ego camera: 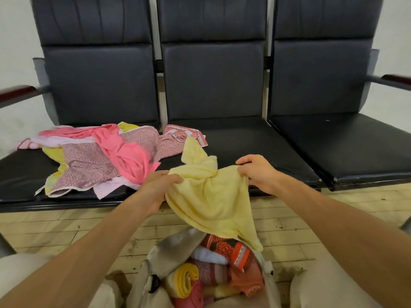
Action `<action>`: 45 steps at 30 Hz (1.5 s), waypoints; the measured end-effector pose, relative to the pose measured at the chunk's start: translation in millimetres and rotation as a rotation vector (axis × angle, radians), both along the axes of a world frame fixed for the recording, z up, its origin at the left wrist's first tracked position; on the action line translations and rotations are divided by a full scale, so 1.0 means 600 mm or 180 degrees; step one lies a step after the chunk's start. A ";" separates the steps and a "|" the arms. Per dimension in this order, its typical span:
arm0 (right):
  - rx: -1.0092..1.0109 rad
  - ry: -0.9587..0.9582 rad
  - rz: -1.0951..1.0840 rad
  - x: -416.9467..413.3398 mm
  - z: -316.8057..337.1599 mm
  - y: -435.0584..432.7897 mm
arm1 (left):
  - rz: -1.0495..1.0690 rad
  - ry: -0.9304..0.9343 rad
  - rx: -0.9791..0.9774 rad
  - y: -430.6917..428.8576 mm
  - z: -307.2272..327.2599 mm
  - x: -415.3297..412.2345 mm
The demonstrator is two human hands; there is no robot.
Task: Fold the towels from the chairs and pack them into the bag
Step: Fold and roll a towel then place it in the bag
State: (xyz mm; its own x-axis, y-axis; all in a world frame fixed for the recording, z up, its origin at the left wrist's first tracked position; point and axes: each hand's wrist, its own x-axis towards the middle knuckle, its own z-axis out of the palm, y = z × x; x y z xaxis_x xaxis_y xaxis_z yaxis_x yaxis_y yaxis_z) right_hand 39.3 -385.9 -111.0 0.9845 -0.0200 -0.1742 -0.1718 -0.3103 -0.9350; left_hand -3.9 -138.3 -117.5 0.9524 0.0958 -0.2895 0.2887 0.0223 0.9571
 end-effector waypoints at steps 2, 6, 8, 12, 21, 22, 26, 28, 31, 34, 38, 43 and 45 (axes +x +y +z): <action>-0.0034 0.0341 0.0012 -0.001 -0.002 -0.013 | -0.0037 0.0153 0.0086 0.008 -0.003 -0.002; -0.0433 0.0814 0.0139 -0.013 -0.002 -0.027 | -0.0487 0.0432 0.0756 0.004 -0.007 -0.010; -0.0880 0.0993 0.0541 -0.019 -0.005 -0.029 | -0.1134 0.0592 0.1407 -0.006 -0.005 -0.018; -0.1340 0.0926 0.1224 -0.026 0.001 -0.024 | -0.1665 0.0519 0.1050 -0.035 0.005 -0.026; 0.0097 0.0173 0.0421 -0.022 0.036 -0.047 | -0.0635 -0.0007 -0.0330 -0.034 0.057 -0.018; 0.0259 0.0109 0.0314 -0.023 0.039 -0.048 | -0.0649 -0.0065 -0.0210 -0.029 0.064 -0.019; 0.0736 -0.0224 -0.0183 -0.022 0.065 -0.047 | -0.1358 -0.0597 0.2441 -0.004 0.090 -0.027; 0.1138 -0.0393 -0.0420 -0.026 0.093 -0.044 | -0.1876 -0.0771 0.2789 0.002 0.105 -0.037; 0.1901 -0.0503 -0.0673 -0.041 0.135 -0.037 | -0.1893 -0.0997 0.1868 0.000 0.123 -0.047; 0.2485 -0.0431 -0.0699 -0.063 0.145 -0.032 | -0.1437 -0.1044 0.0724 -0.016 0.138 -0.052; 0.2550 -0.0322 -0.0401 -0.081 0.140 -0.022 | -0.0574 -0.0862 -0.0206 -0.023 0.151 -0.053; 0.2238 -0.0237 -0.0484 -0.078 0.125 -0.019 | 0.0116 -0.0203 -0.0970 0.002 0.151 -0.038; 0.2363 -0.0219 -0.0500 -0.079 0.125 -0.024 | 0.0019 -0.0232 -0.1231 0.001 0.154 -0.042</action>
State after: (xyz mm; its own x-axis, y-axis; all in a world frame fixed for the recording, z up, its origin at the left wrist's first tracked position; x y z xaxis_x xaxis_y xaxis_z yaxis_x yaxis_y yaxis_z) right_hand -8.3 -400.2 -36.0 0.9889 -0.0623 -0.1349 -0.0957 0.4275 -0.8989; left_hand -29.0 -137.9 -25.0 0.9715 -0.0015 -0.2371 0.2192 0.3869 0.8957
